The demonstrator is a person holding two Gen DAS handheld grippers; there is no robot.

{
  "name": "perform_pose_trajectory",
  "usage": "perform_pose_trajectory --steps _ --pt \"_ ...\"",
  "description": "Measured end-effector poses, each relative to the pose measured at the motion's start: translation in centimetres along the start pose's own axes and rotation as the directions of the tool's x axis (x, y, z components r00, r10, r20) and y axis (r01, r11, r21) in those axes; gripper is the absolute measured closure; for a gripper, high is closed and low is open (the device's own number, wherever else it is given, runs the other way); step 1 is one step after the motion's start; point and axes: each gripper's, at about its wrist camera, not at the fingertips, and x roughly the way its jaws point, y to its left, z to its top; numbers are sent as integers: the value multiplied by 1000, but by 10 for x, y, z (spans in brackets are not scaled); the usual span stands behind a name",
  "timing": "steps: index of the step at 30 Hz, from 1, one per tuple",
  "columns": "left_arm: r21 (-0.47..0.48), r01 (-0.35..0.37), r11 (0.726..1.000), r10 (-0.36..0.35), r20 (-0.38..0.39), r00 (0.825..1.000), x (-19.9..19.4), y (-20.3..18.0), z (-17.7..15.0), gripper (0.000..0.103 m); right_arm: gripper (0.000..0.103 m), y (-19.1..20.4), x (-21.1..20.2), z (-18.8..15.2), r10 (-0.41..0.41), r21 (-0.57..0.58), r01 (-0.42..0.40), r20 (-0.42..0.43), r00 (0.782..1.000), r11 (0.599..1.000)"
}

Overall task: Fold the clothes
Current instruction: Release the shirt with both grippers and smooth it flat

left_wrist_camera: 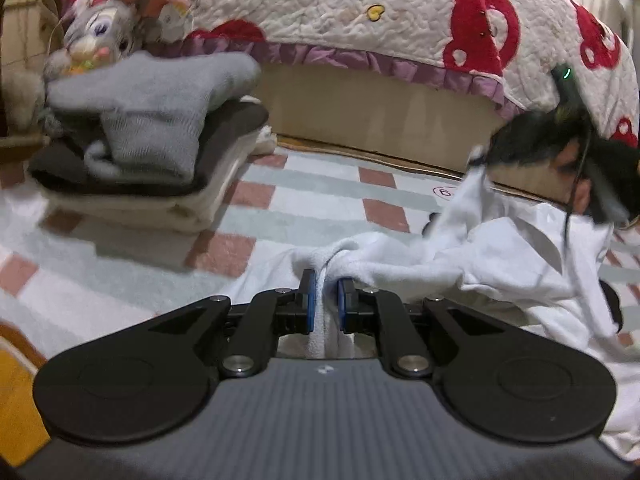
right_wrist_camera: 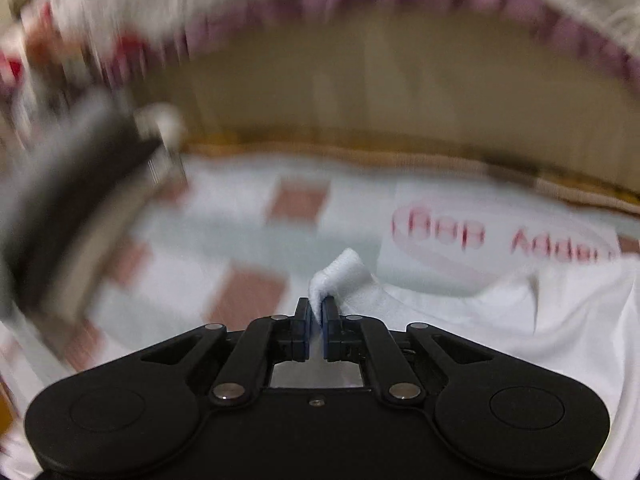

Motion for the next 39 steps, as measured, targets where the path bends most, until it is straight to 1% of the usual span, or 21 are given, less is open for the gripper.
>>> perform_pose_trajectory --steps 2,3,8,13,16,18,19,20,21,22,23,24,25,26,28,29,31,33,35,38,39 --pt "126 -12 992 8 38 999 3 0 15 93 97 -8 -19 15 36 5 -37 79 996 999" --pt "178 -22 984 13 57 998 5 1 23 93 97 -12 -24 22 44 1 -44 98 994 999" --pt "250 -106 962 70 148 987 23 20 84 93 97 -20 -28 69 14 -23 -11 137 990 1000" --pt "284 -228 931 161 239 957 44 36 145 93 97 -7 -28 122 28 -92 -10 194 981 996" --pt "259 -325 909 264 243 933 71 50 171 93 97 4 -15 154 48 -133 -17 231 972 991" --pt "232 -375 897 336 192 922 100 63 181 91 97 10 0 169 73 -137 -38 261 963 990" --pt "246 -400 883 375 144 916 119 69 182 88 95 12 10 175 86 -137 -51 269 959 989" --pt "255 -420 871 403 116 908 134 71 180 86 87 12 23 178 91 -121 -62 257 962 991" --pt "258 -428 866 410 120 904 141 70 177 85 62 12 36 176 81 -84 -63 230 970 994" --pt "262 -427 866 403 142 904 140 66 173 84 53 11 46 169 69 -39 -62 197 978 997" --pt "259 -416 872 388 153 909 135 61 169 74 53 10 56 162 58 5 -60 162 985 998" --pt "239 -390 889 362 154 919 129 56 166 54 53 9 61 151 63 33 -67 129 990 997" --pt "215 -361 907 334 153 930 121 52 162 46 53 9 58 133 89 36 -93 100 991 995" --pt "182 -319 930 296 138 945 113 49 157 43 53 8 56 115 116 39 -118 70 991 992" --pt "123 -206 971 197 86 977 98 42 142 44 53 7 49 78 159 39 -159 8 987 986" --pt "98 -154 983 149 61 987 90 38 135 45 53 6 38 55 158 18 -158 -31 987 987" --pt "81 -79 994 78 12 997 76 25 114 46 54 7 8 11 122 -79 -128 -79 989 989" --pt "92 -3 996 8 -52 999 67 9 92 46 53 4 -25 -27 80 -161 -93 -89 993 982" --pt "100 65 993 -53 -114 992 59 -10 69 46 53 -4 -58 -60 65 -180 -82 -97 993 980" --pt "117 169 979 -146 -184 972 50 -41 33 46 49 -25 -96 -95 104 -70 -112 -116 988 991" --pt "120 205 971 -177 -212 961 49 -51 22 46 49 -31 -109 -106 117 -32 -122 -121 986 992"
